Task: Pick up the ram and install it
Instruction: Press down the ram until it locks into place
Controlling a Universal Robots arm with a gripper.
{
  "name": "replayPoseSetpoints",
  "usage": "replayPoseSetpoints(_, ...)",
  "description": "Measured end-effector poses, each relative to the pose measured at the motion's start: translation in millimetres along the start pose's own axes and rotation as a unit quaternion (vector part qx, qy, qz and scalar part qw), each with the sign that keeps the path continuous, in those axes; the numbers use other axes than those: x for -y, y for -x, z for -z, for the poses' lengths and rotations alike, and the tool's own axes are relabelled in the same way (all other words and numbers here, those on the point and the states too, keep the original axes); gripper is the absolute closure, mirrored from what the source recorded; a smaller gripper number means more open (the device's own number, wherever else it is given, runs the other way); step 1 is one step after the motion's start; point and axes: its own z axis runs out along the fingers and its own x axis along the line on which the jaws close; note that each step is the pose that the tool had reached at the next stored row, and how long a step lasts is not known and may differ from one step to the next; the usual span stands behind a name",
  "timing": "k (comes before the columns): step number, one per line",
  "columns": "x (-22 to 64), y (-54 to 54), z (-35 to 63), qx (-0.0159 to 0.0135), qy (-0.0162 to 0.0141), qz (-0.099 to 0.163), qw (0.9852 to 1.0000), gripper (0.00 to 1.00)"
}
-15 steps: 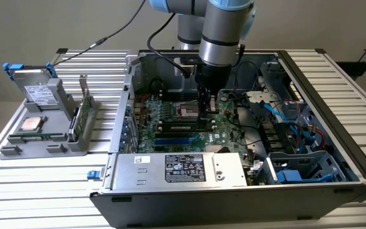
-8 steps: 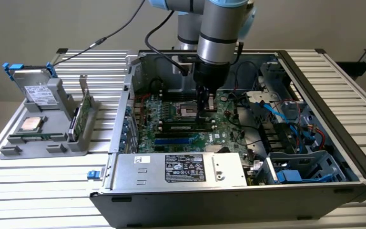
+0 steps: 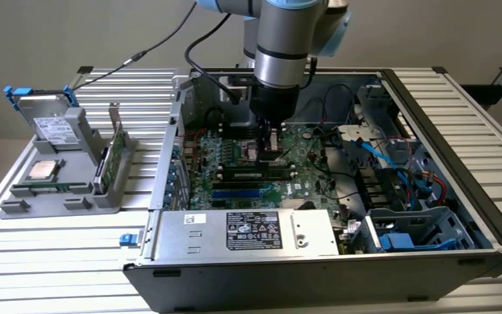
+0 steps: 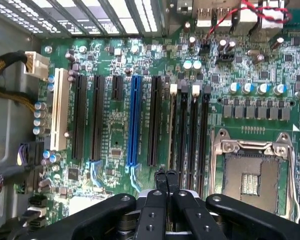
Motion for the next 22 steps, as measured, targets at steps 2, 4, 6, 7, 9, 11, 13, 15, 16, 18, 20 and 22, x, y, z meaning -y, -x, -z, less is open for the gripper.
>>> replayPoseSetpoints(2, -5.1, 0.5, -0.5, -0.0001, -0.0001, 0.000, 1.0000, 0.90)
replayPoseSetpoints(4, -10.0, 1.0, -0.9, -0.0004, -0.0002, 0.000, 1.0000, 0.90)
replayPoseSetpoints(6, -12.4, 1.2, -1.1, -0.0004, -0.0003, 0.000, 1.0000, 0.90)
replayPoseSetpoints(7, -12.6, 1.2, -1.3, -0.0004, -0.0003, 0.000, 1.0000, 0.90)
replayPoseSetpoints(9, -12.8, 1.6, -2.9, -0.0004, -0.0004, 0.000, 1.0000, 0.90)
replayPoseSetpoints(11, -12.9, 1.8, -4.4, -0.0004, -0.0003, 0.000, 1.0000, 0.90)
replayPoseSetpoints(13, -12.9, 2.0, -5.2, -0.0007, -0.0002, 0.000, 1.0000, 0.90)
replayPoseSetpoints(15, -12.9, 2.1, -5.5, -0.0007, -0.0002, 0.000, 1.0000, 0.90)
replayPoseSetpoints(16, -12.9, 2.2, -5.7, -0.0006, -0.0002, 0.000, 1.0000, 0.90)
replayPoseSetpoints(18, -12.8, 2.4, -6.1, -0.0005, -0.0003, 0.000, 1.0000, 0.90)
replayPoseSetpoints(20, -12.8, 2.9, -6.8, -0.0007, -0.0002, 0.000, 1.0000, 0.90)
replayPoseSetpoints(22, -12.7, 3.6, -7.5, -0.0006, -0.0003, 0.000, 1.0000, 0.90)
